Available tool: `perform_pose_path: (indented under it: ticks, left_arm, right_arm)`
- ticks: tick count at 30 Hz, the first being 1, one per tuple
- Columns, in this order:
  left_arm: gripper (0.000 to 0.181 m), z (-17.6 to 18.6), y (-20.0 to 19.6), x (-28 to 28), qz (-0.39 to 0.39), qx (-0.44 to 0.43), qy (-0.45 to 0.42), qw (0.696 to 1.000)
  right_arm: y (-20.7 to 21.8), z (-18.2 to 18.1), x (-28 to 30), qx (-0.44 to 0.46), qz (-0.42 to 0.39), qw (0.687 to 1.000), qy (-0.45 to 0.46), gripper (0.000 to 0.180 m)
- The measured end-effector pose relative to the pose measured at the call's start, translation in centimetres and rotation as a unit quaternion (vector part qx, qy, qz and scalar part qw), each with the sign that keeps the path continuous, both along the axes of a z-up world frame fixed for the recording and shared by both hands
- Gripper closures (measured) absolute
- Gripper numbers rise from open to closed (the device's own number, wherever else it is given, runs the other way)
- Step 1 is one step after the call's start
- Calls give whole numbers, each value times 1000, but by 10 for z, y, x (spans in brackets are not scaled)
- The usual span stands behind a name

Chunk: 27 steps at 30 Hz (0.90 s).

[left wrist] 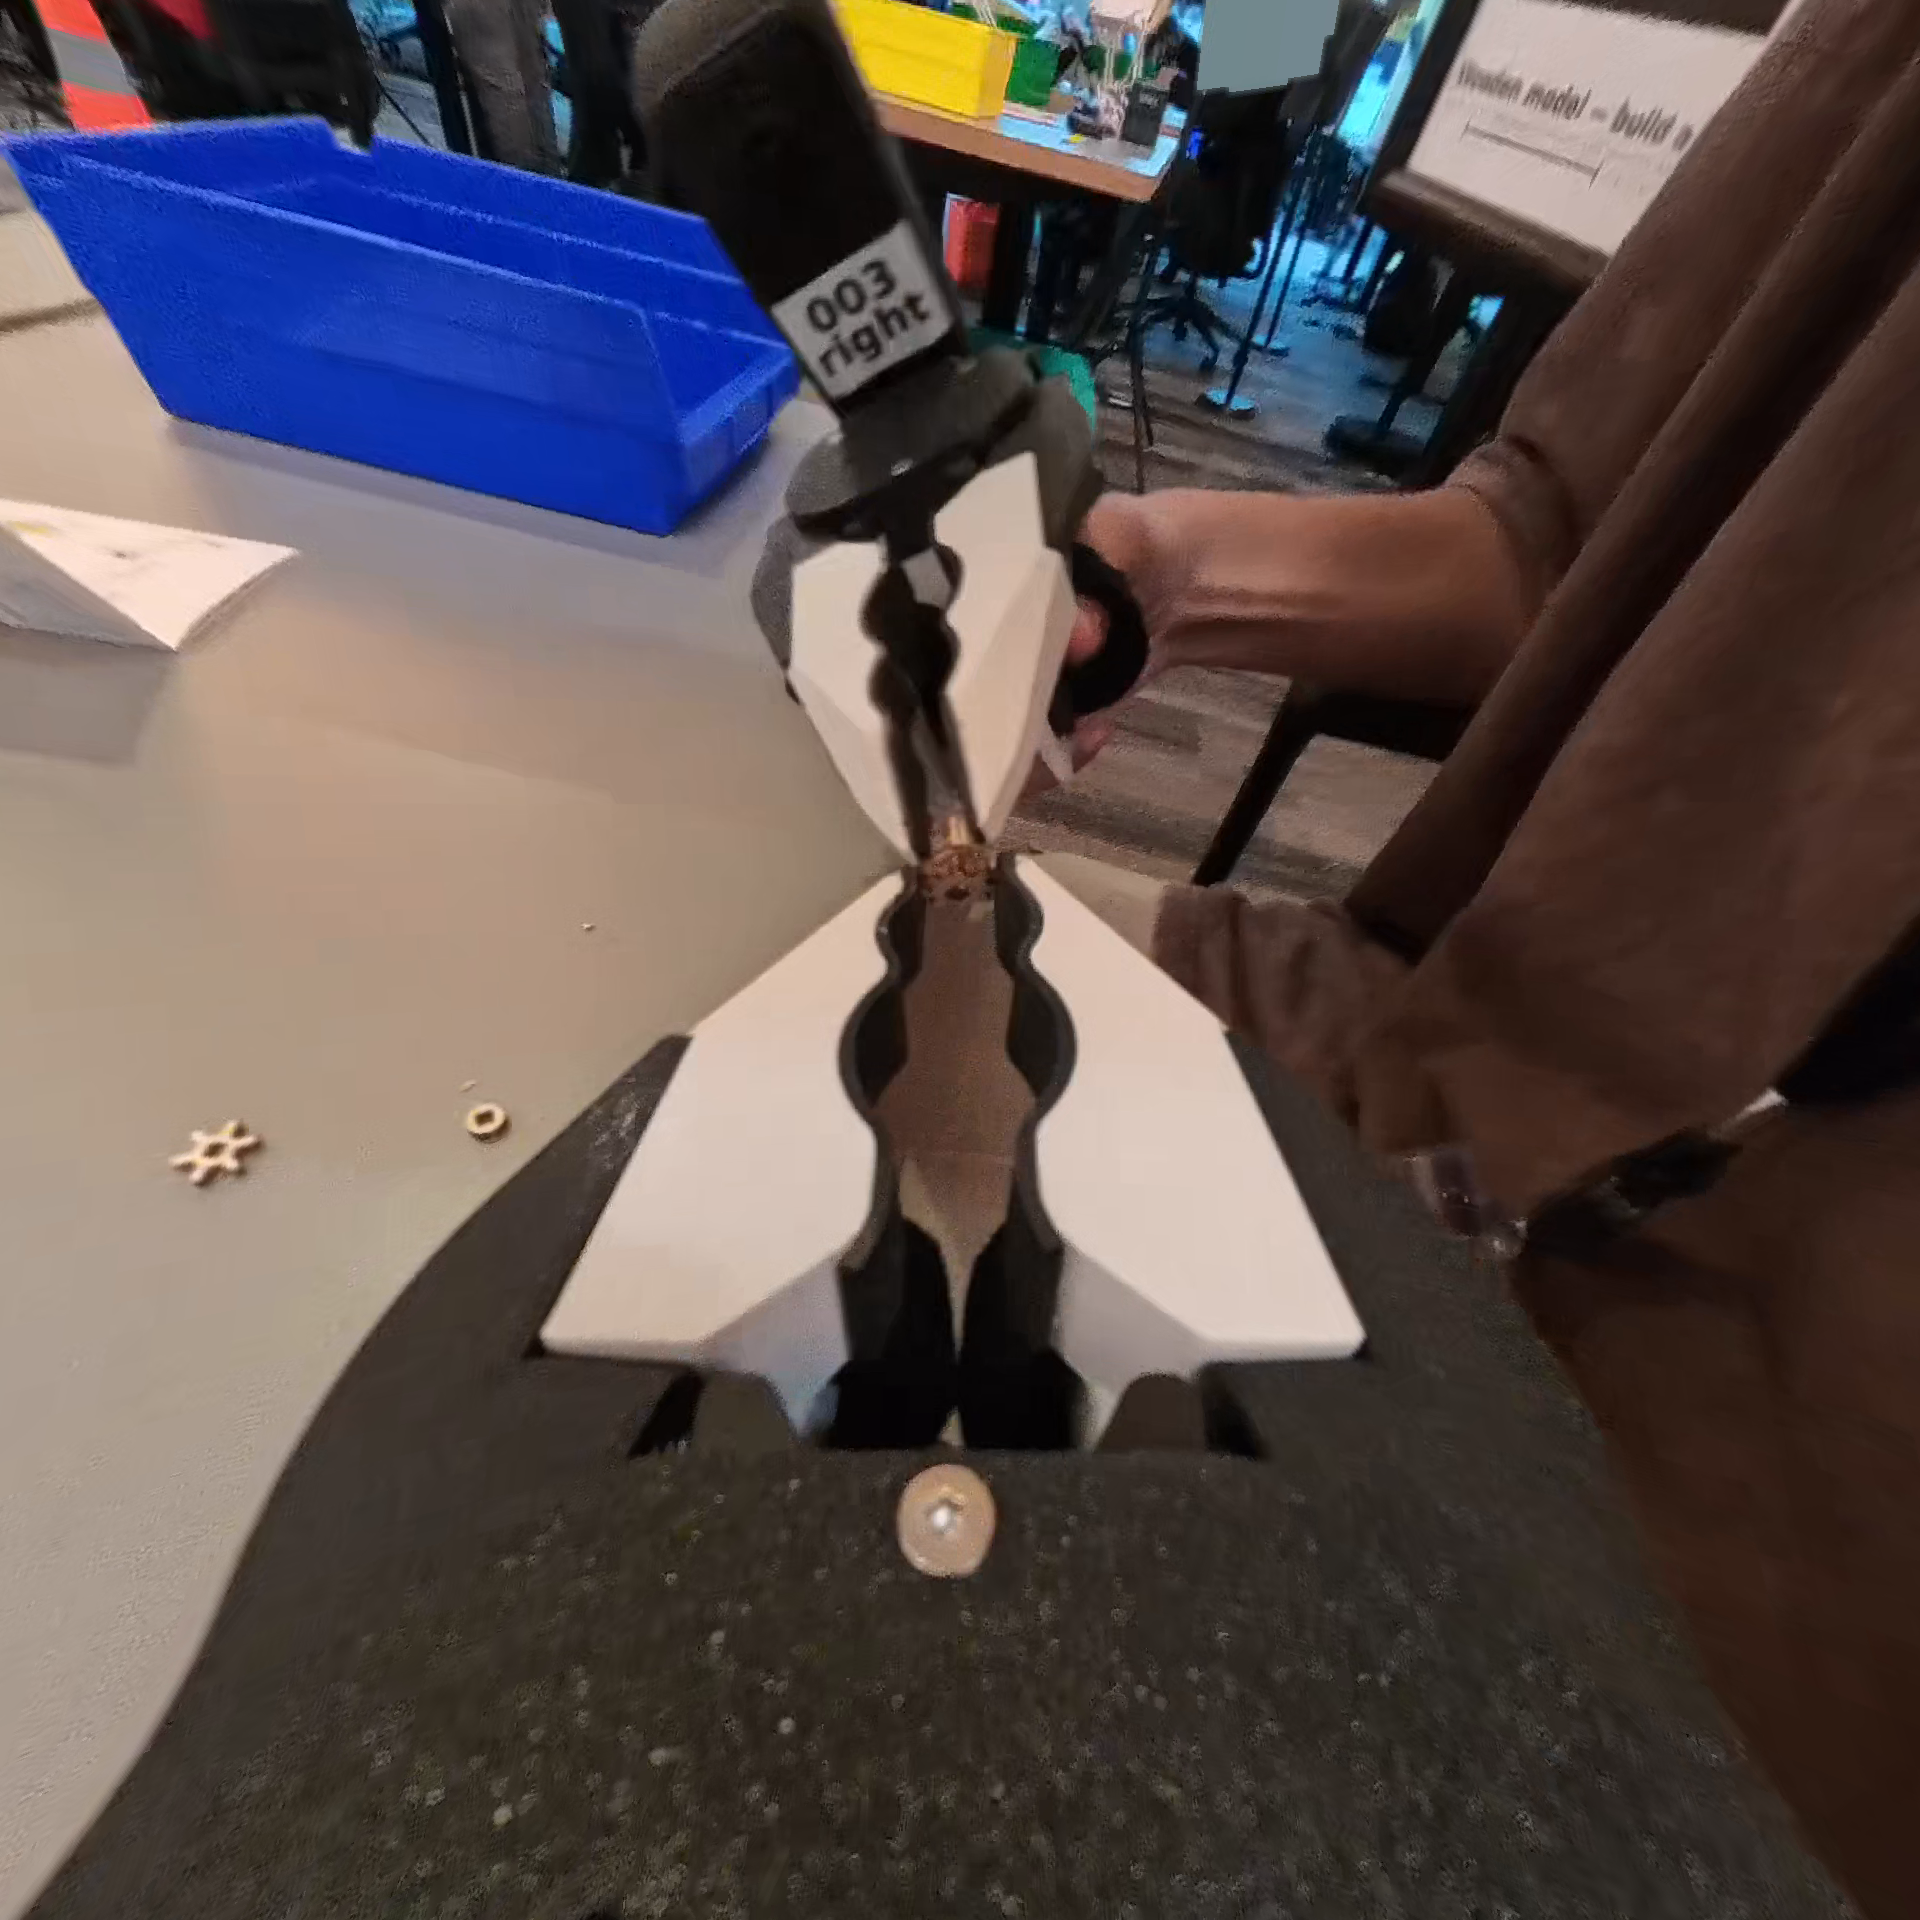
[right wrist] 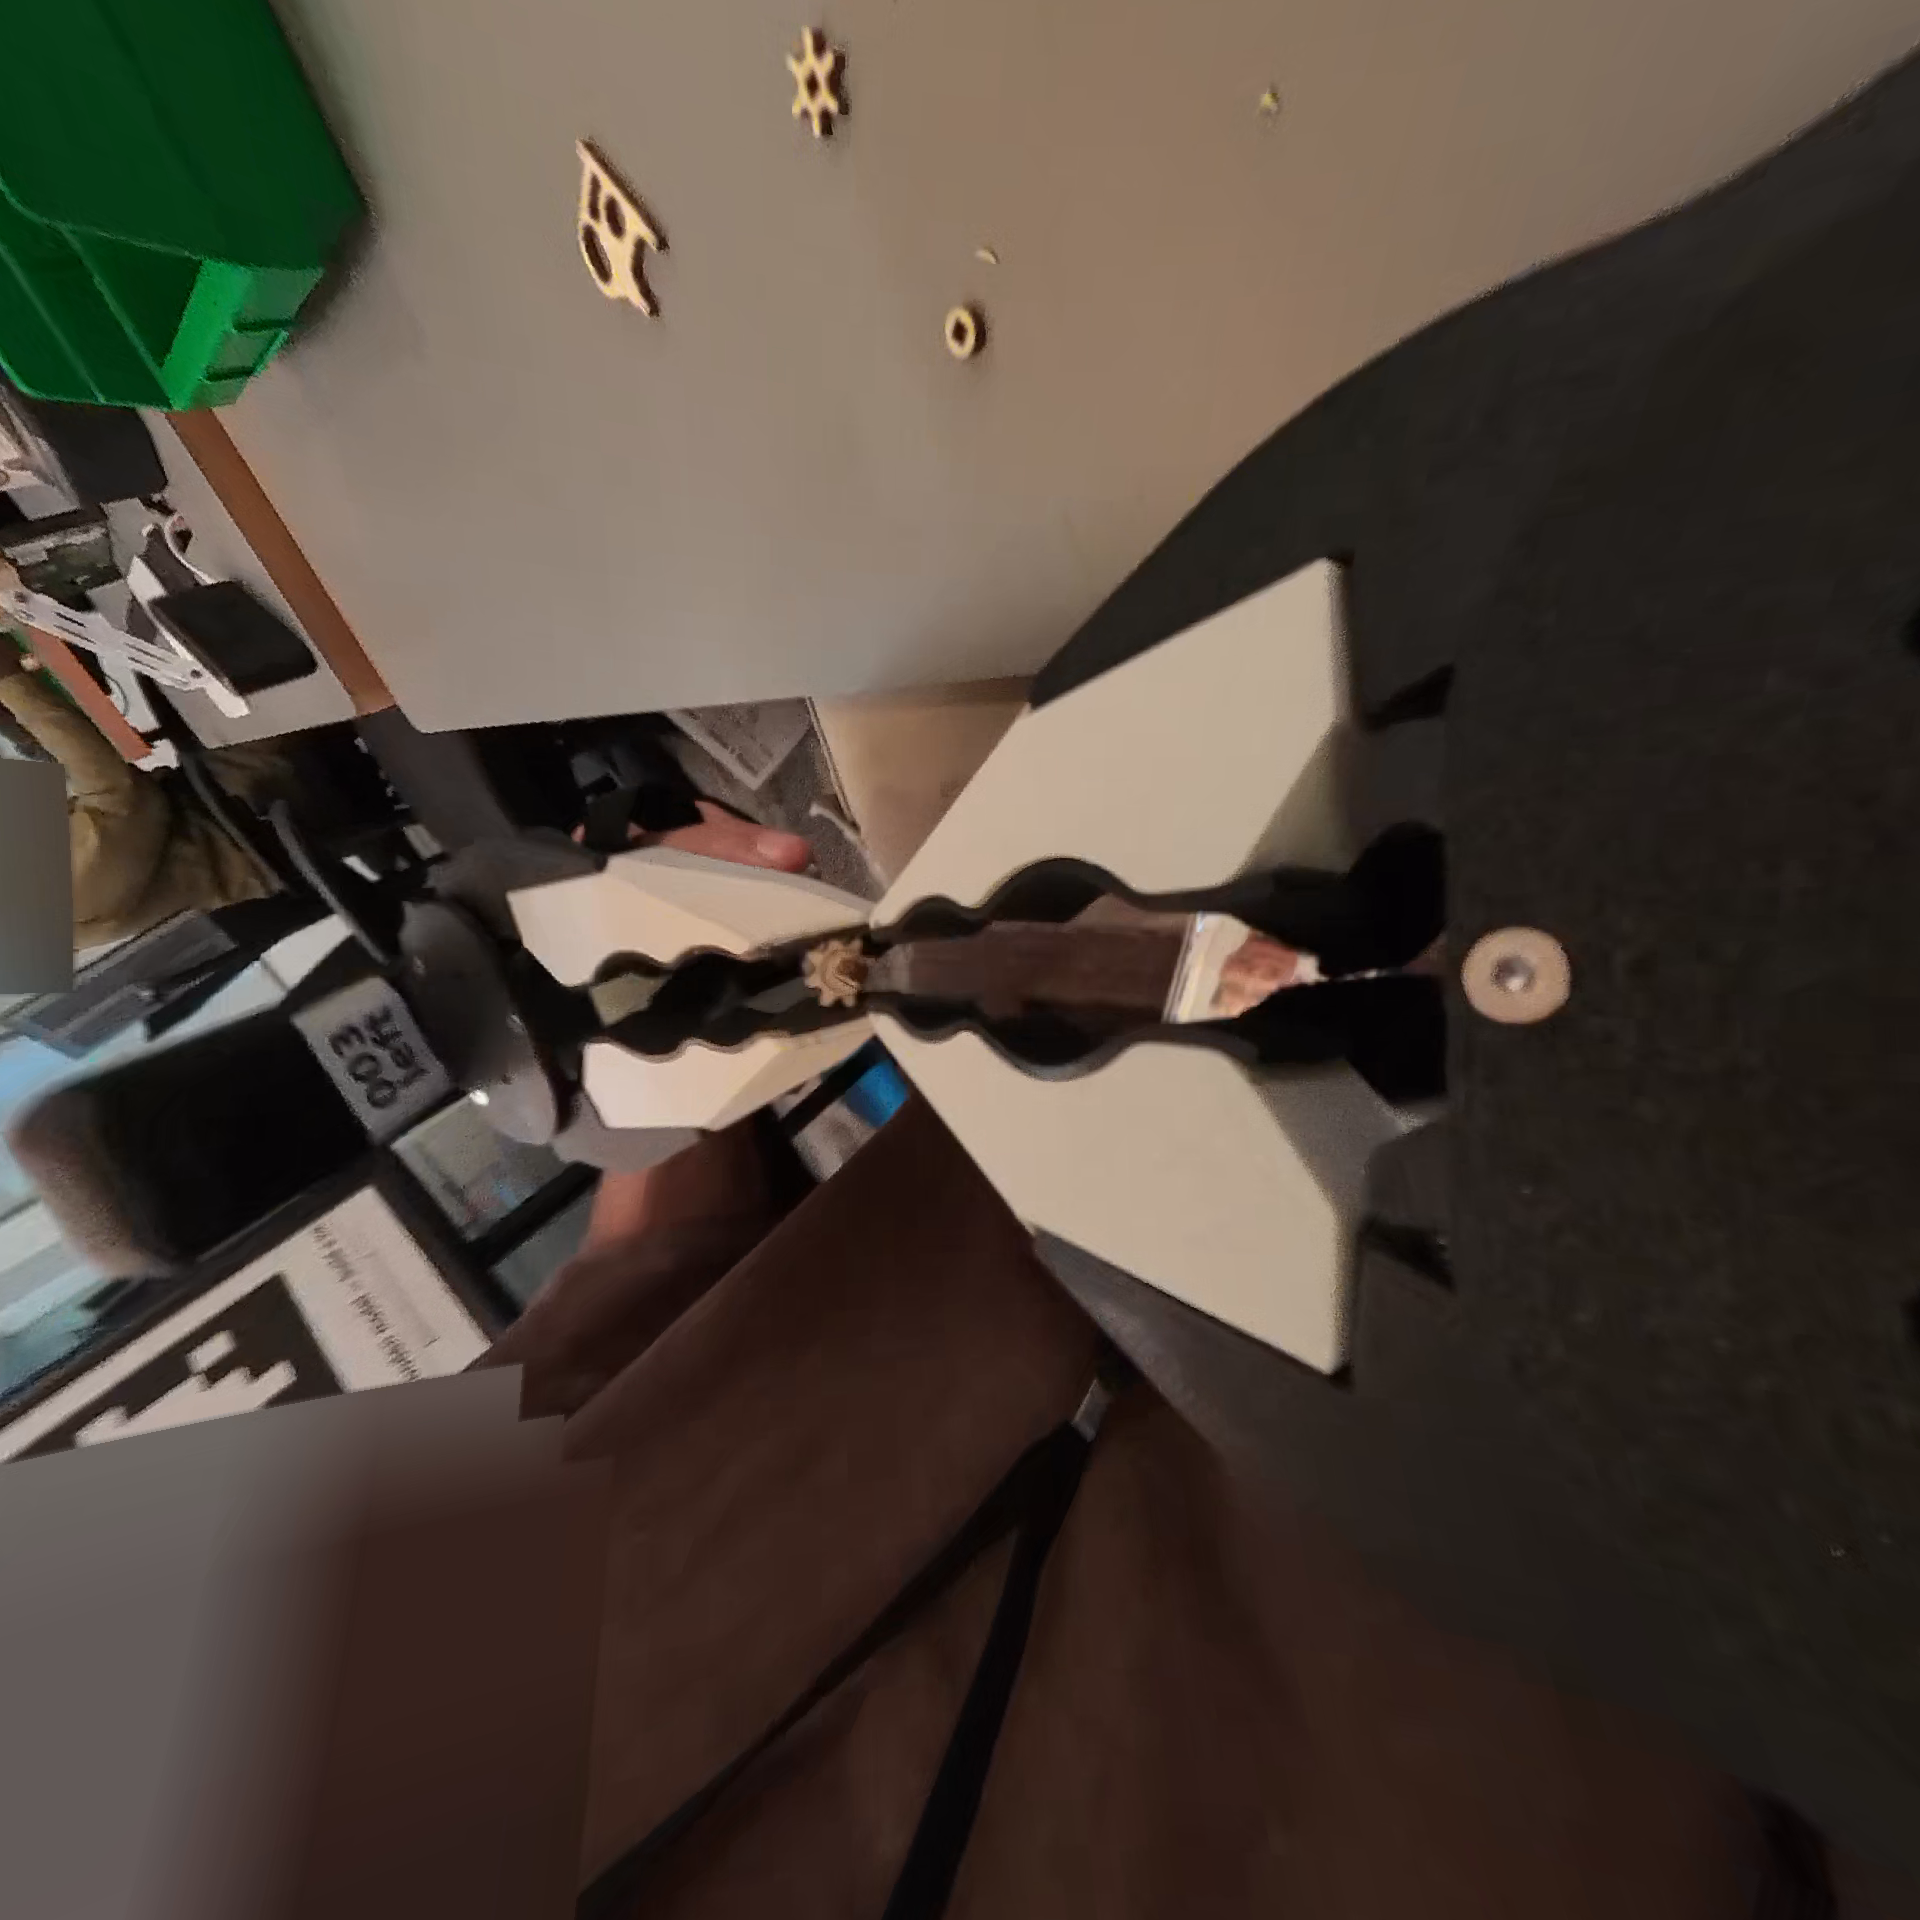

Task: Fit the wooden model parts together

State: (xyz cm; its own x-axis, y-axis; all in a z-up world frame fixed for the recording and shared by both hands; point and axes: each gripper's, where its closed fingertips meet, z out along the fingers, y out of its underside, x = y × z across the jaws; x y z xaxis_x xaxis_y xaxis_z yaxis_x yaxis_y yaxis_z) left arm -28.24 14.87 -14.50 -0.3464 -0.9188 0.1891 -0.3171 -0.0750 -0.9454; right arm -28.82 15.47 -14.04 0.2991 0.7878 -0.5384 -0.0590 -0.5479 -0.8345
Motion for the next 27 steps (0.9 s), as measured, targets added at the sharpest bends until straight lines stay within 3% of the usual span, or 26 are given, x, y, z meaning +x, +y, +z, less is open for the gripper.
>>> perform_pose_path:
  ticks: [8, 17, 27]
  left_arm:
    - [169, 1, -8, -7, -41, -83, 21, 996]
    - [170, 2, -19, -11, -77, -115, 32, 990]
    - [170, 2, -25, -15, -99, -130, 39, 986]
  right_arm:
    - [-6, 13, -6, 180, -28, 980, -85, 175]
    - [-17, -1, -10, 204, -4, 967, -153, 171]
    - [-20, 3, -15, 232, -2, 960, -159, 176]
